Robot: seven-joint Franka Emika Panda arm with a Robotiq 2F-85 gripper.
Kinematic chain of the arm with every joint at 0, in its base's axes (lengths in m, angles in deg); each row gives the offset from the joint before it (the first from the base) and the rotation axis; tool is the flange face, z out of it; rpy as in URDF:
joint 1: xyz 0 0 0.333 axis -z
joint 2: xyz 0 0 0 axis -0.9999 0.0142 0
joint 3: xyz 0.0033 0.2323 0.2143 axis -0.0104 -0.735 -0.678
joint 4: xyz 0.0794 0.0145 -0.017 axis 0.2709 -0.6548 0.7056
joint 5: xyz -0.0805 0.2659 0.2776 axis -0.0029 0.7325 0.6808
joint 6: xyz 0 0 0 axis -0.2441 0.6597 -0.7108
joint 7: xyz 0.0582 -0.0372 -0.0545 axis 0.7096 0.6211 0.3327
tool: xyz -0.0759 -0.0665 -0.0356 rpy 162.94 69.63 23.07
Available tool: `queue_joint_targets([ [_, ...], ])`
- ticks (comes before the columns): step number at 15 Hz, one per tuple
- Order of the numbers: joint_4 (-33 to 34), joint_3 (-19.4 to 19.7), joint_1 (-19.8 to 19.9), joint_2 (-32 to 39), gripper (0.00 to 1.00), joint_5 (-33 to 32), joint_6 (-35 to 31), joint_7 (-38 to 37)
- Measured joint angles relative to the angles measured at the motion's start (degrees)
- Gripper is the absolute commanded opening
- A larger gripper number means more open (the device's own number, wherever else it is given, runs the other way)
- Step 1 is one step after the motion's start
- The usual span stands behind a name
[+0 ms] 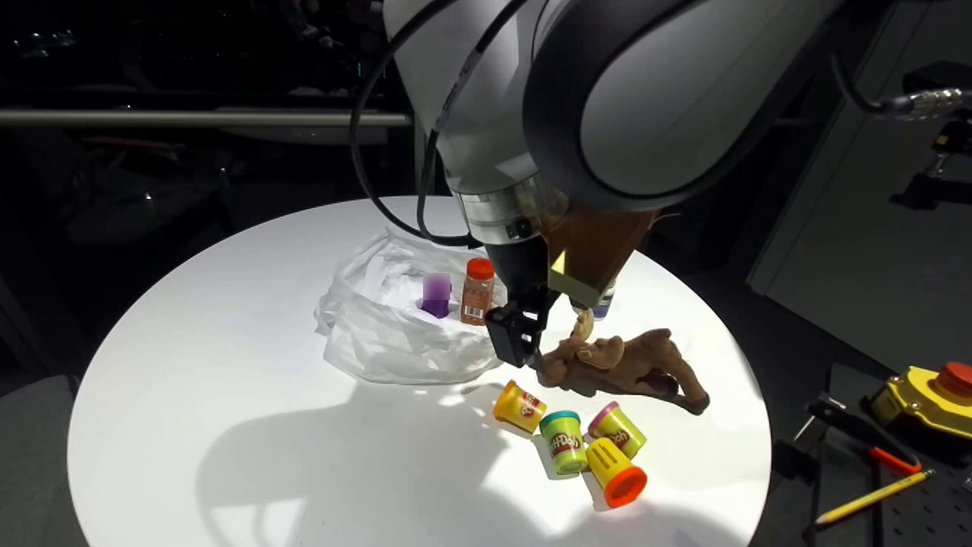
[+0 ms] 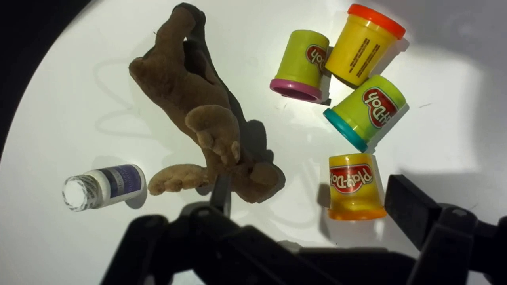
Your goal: Pick up all the objects on the table and put them on the plastic
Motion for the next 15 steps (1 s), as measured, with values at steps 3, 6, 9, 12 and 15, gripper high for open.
queue_joint_targets([
  [3, -0.3, -1.0, -0.2, 2.5, 1.00, -1.7, -5.6, 3.8],
  [6, -0.7, -1.2, -0.9, 4.6, 1.00, -1.8, -9.8, 5.1],
  [9, -0.9, -1.0, -1.5, 6.7, 1.00, -1.8, -11.2, 5.1],
  [12, -0.9, 0.1, -2.0, 8.9, 1.00, -1.9, -14.8, 5.1],
  [15, -0.6, 2.6, -2.9, 11.2, 1.00, -3.0, -17.9, 4.7],
])
